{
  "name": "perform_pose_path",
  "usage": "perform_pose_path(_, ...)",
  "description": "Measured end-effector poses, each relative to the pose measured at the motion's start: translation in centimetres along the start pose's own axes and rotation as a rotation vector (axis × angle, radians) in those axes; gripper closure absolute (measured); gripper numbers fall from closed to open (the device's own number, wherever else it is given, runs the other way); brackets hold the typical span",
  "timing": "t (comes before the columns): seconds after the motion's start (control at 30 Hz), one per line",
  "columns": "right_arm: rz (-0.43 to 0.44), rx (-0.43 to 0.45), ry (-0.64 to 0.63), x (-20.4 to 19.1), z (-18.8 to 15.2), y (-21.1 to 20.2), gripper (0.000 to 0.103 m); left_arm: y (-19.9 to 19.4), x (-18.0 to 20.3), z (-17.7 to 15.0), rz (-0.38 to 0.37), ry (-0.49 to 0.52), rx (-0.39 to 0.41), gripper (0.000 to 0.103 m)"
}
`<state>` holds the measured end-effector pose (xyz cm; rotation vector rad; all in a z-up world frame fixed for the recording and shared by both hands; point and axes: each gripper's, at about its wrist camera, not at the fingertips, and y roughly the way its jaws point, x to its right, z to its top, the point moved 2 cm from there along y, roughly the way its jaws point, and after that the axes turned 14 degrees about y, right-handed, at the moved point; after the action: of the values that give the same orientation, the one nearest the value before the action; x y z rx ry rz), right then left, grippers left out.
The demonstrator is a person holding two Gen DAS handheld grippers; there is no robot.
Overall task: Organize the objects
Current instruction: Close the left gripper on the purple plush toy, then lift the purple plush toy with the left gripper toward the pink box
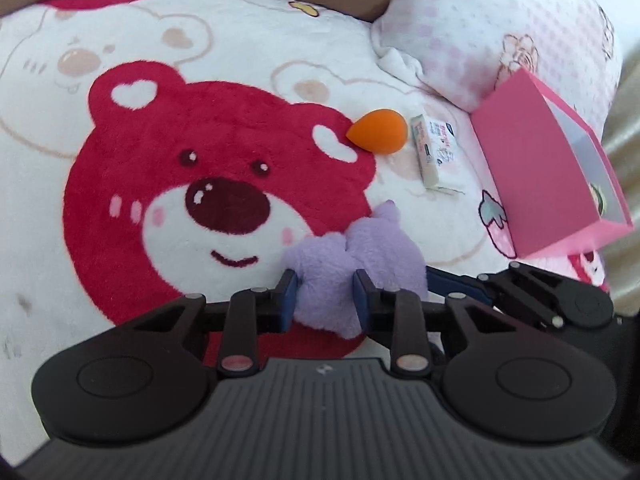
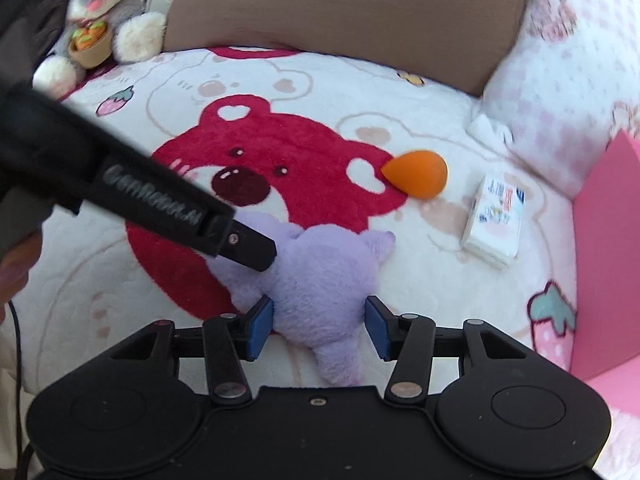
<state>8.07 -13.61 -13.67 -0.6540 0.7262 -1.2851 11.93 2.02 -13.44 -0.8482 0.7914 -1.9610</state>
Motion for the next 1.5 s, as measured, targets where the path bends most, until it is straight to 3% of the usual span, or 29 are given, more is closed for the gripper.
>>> perform_pose_path(0.33, 0.026, -0.027, 0.033, 0.4, 0.0, 1.1, 0.047, 0.3, -1.1, -0.1, -0.05, -0.057, -0.026, 0.074)
perform_pose_path(0.77, -0.043, -0.062, 0.065, -0.9, 0.6, 1.1, 0.048, -0.4, 0.4, 0.1, -0.017, 0.049, 0.037, 0.073)
perform_pose_path(0.93, -0.116, -0.057, 0.007, -2.2, 1.1, -0.1, 0.048, -0.7, 0.5, 0.1, -0.064, 0.025, -0.014, 0.071)
perform_pose_path(1.1, -0.07, -0.042, -0.035, -2.5, 0.6, -2.2, 0.048, -2.4, 0.7, 0.4, -0.098, 0.011, -0.058, 0.07)
perform_pose_path(1.4, -0.058, -0.027, -0.014, -2.2, 1.0, -6.1, 0.046, -6.4, 2.8, 1.6, -0.143, 0.023, -0.031, 0.07)
perform_pose_path(1.5, -0.041, -0.035, 0.003, -2.0, 1.2, -7.2, 0.047, -7.6, 4.3, 2.1, -0.109, 0.065, -0.067, 0.07)
